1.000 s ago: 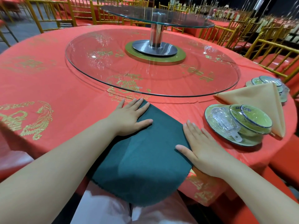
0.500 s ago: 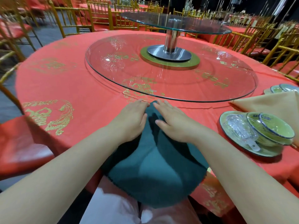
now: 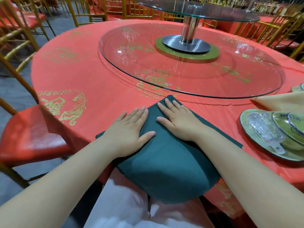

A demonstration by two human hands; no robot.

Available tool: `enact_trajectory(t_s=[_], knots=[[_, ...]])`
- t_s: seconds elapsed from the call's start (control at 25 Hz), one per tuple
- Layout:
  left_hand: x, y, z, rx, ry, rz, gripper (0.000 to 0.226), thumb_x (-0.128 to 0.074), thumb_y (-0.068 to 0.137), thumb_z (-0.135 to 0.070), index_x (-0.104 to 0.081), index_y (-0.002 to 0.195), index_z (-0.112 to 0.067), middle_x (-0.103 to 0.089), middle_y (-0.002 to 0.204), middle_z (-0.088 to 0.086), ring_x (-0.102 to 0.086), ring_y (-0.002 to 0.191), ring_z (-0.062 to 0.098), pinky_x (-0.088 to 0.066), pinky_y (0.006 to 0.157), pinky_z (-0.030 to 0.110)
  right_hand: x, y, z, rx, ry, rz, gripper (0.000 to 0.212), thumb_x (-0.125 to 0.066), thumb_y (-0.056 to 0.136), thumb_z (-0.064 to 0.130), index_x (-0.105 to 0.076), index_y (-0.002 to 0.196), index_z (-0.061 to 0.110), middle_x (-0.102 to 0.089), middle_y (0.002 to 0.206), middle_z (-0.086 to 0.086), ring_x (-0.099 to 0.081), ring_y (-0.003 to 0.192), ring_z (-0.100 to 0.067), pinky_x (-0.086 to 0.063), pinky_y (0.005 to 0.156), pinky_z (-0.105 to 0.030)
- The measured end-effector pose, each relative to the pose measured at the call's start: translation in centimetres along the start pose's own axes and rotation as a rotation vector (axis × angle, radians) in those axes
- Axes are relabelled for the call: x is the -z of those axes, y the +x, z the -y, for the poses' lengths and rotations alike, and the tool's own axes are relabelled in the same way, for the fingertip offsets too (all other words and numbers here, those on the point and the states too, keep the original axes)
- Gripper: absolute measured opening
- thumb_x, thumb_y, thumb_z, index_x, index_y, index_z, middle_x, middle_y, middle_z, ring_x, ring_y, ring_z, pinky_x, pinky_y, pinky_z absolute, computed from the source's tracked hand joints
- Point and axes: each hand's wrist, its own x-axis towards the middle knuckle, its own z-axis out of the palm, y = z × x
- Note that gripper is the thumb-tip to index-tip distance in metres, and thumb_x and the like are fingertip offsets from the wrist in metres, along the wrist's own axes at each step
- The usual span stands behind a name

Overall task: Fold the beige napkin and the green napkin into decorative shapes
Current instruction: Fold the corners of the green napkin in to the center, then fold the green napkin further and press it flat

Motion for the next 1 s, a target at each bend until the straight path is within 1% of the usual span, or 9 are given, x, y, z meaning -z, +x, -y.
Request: enact_trajectory(t_s=[0.12, 0.24, 0.36, 0.52, 0.56, 0.64, 0.72, 0.84, 1.0], knots=[[-0.2, -1.2, 0.3, -0.023, -0.003, -0.03, 0.088, 0.012, 0.069, -0.074, 0.012, 0.144, -0.028, 0.012, 0.155, -0.002, 0.012, 0.141, 0.01, 0.009, 0.114, 0.032, -0.1, 0.1, -0.1, -0.002, -0.002, -0.017, 0.061, -0.018, 0.093, 0.058, -0.003, 0.148, 0.033, 0.004, 0.157, 0.002, 0.005, 0.144, -0.017, 0.0, 0.116, -0.035], [-0.3, -3.1, 0.1, -0.321, 0.049, -0.079, 0.073, 0.004, 0.081, -0.071, 0.003, 0.144, -0.036, -0.005, 0.156, 0.001, 0.0, 0.143, 0.015, 0.007, 0.113, 0.032, -0.5, 0.2, -0.3, 0.003, -0.022, -0.04, 0.061, -0.019, 0.094, 0.056, -0.005, 0.148, 0.032, 0.001, 0.157, 0.002, 0.002, 0.144, -0.017, -0.001, 0.116, -0.035], [-0.9, -4.9, -0.5, -0.642, 0.143, -0.088, 0.091, -0.031, 0.075, -0.078, -0.008, 0.147, -0.028, -0.012, 0.154, -0.004, -0.01, 0.142, 0.014, -0.003, 0.112, 0.035, -0.5, 0.2, -0.4, 0.048, 0.052, -0.155, 0.06, -0.026, 0.094, 0.054, -0.024, 0.146, 0.024, -0.018, 0.155, -0.002, -0.012, 0.143, -0.018, -0.01, 0.115, -0.036], [-1.4, -5.4, -0.2, -0.672, 0.323, -0.131, 0.116, -0.072, 0.059, -0.056, -0.004, 0.147, -0.025, -0.012, 0.154, -0.007, -0.015, 0.14, 0.013, -0.009, 0.111, 0.039, 1.0, -3.0, 0.0, 0.21, 0.269, -0.342, 0.047, -0.039, 0.088, 0.043, -0.055, 0.124, 0.017, -0.05, 0.135, -0.003, -0.04, 0.128, -0.016, -0.026, 0.109, -0.037], [-1.5, -5.5, -0.2, -0.683, 0.329, -0.173, 0.102, -0.07, 0.069, -0.042, -0.007, 0.147, -0.024, -0.014, 0.154, -0.006, -0.018, 0.14, 0.015, -0.012, 0.111, 0.04, 1.1, -4.6, 0.2, 0.273, 0.293, -0.328, 0.046, -0.042, 0.088, 0.045, -0.058, 0.121, 0.017, -0.052, 0.132, -0.003, -0.042, 0.126, -0.013, -0.029, 0.108, -0.033], [-1.7, -5.8, 0.0, -0.735, 0.322, -0.291, 0.061, -0.037, 0.091, -0.012, -0.014, 0.147, -0.022, -0.019, 0.153, -0.004, -0.025, 0.138, 0.017, -0.017, 0.111, 0.041, 0.7, -8.7, 0.6, 0.376, 0.29, -0.264, 0.051, -0.047, 0.086, 0.051, -0.059, 0.121, 0.018, -0.052, 0.132, -0.003, -0.042, 0.124, -0.008, -0.028, 0.106, -0.021], [-2.0, -6.1, 0.1, -0.795, 0.323, -0.379, 0.052, -0.016, 0.096, -0.005, -0.025, 0.144, -0.022, -0.028, 0.15, -0.003, -0.031, 0.136, 0.017, -0.023, 0.109, 0.041, -0.6, -12.6, 0.1, 0.422, 0.193, -0.232, 0.062, -0.05, 0.081, 0.061, -0.051, 0.13, 0.023, -0.046, 0.138, -0.003, -0.038, 0.127, -0.008, -0.023, 0.107, -0.017], [-2.7, -6.0, -0.2, -0.888, 0.347, -0.473, 0.044, -0.029, 0.098, -0.009, -0.035, 0.139, -0.021, -0.038, 0.144, -0.003, -0.038, 0.132, 0.017, -0.029, 0.107, 0.041, -3.0, -15.8, -1.4, 0.414, -0.102, -0.233, 0.083, -0.06, 0.072, 0.061, -0.028, 0.143, 0.033, -0.03, 0.149, 0.002, -0.031, 0.133, -0.012, -0.021, 0.11, -0.03], [-3.1, -5.9, 0.0, -0.997, 0.342, -0.479, 0.037, -0.035, 0.097, -0.02, -0.041, 0.134, -0.019, -0.048, 0.138, -0.003, -0.042, 0.128, 0.019, -0.033, 0.106, 0.04, -4.7, -16.2, -1.6, 0.434, -0.242, -0.354, 0.08, -0.07, 0.076, 0.024, -0.028, 0.143, 0.029, -0.028, 0.149, -0.002, -0.037, 0.129, -0.021, -0.027, 0.106, -0.036]])
